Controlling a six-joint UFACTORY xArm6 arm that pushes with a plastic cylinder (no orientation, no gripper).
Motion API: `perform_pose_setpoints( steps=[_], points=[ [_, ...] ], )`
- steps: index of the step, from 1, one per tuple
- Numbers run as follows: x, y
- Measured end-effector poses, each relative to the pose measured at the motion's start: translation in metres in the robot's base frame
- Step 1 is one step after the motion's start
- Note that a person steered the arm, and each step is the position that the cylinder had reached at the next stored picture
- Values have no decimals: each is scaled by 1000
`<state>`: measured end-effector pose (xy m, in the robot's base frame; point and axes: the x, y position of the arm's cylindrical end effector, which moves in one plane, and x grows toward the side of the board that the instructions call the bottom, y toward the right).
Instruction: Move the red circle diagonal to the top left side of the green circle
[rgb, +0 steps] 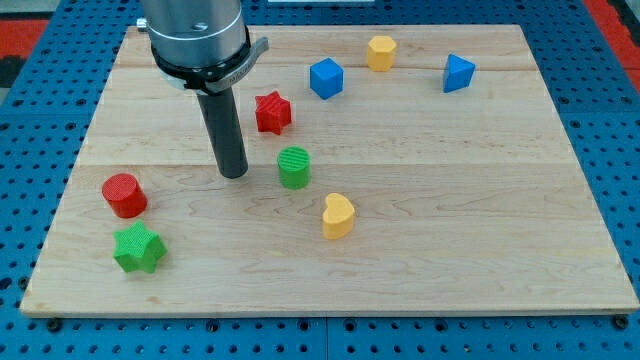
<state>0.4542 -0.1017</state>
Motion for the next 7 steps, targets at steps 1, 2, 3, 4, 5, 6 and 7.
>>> perform_pose_setpoints(
  steps=[1, 2, 3, 4, 5, 6, 7],
  points=[
    [-11, -26],
    [-11, -97],
    [-11, -183],
    [13, -197],
    [40, -156],
    [60, -164],
    [64, -150]
  ],
)
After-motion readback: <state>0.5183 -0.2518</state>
